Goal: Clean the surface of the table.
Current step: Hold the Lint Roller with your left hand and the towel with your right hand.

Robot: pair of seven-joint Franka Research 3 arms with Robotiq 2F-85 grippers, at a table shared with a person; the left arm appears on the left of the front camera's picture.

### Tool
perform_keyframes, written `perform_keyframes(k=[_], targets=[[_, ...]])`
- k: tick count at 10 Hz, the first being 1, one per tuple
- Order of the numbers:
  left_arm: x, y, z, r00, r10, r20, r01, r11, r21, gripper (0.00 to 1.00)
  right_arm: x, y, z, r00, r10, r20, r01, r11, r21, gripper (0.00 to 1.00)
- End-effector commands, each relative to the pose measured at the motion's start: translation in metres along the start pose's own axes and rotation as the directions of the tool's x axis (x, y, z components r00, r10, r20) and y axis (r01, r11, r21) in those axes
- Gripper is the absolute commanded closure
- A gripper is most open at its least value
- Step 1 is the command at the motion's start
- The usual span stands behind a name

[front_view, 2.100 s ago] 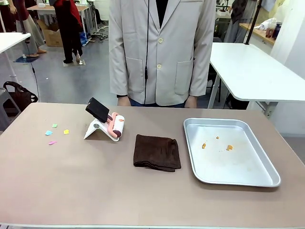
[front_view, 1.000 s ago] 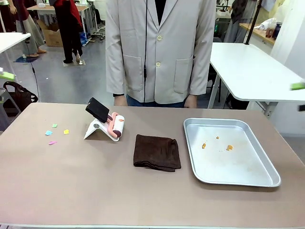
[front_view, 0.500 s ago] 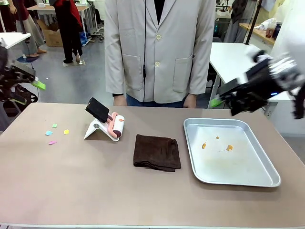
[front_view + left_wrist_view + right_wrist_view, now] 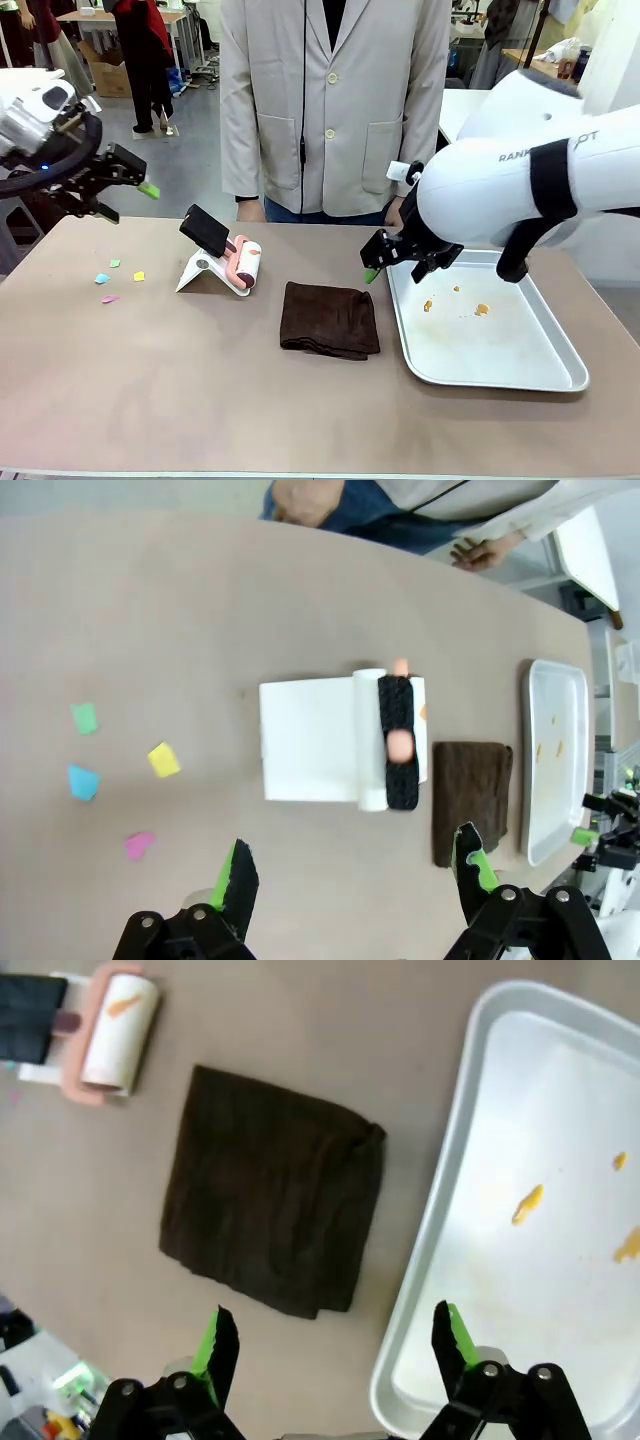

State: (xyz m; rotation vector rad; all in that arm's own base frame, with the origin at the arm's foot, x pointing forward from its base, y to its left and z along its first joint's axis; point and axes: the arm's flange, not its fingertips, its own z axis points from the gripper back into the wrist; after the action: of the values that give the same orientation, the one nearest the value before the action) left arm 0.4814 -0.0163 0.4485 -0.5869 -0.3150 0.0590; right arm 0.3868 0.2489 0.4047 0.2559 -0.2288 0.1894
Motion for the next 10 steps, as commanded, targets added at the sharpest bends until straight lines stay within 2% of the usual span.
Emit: perform_keyframes(k=[1,2,3,4,7,8,10], targets=[[0.013,-0.006,-0.023,1.000,-0.005,0.028,0.006,1.000,-0.030,0.00,-0.003,0.002,0.009,0.998,-0.057,0.014,0.057,0.998,0.001,0.00],[0.016,-0.011,-0.033,1.000,0.003,0.003,-0.003,0.999,-0.046,0.00,-0.005,-0.010,0.013,0.998,-0.054,0.042,0.055,0.998,-0.026,0.00],[0.015,-0.006,-0.031,0.998,0.005,-0.060,-0.007,0.999,-0.039,0.00,-0.001,-0.001,-0.001,1.000,-0.021,-0.005,0.021,1.000,0.003,0.00],[0.009,-0.010,-0.026,1.000,0.010,-0.003,-0.010,1.000,-0.021,0.00,-0.001,-0.001,-0.001,1.000,-0.021,-0.005,0.021,1.000,0.003,0.00],[0.012,-0.009,-0.034,1.000,0.014,-0.022,-0.014,1.000,-0.024,0.00,-0.002,-0.003,0.001,0.999,-0.031,-0.009,0.031,0.999,0.015,0.00],[0.004,-0.018,-0.045,0.998,-0.021,-0.066,0.016,0.997,-0.080,0.00,0.000,0.008,0.003,1.000,-0.018,-0.026,0.017,1.000,-0.024,0.00],[0.009,-0.019,-0.057,0.996,-0.009,-0.091,0.001,0.996,-0.085,0.00,0.009,0.032,-0.013,0.997,0.014,-0.073,-0.018,0.998,-0.060,0.00]])
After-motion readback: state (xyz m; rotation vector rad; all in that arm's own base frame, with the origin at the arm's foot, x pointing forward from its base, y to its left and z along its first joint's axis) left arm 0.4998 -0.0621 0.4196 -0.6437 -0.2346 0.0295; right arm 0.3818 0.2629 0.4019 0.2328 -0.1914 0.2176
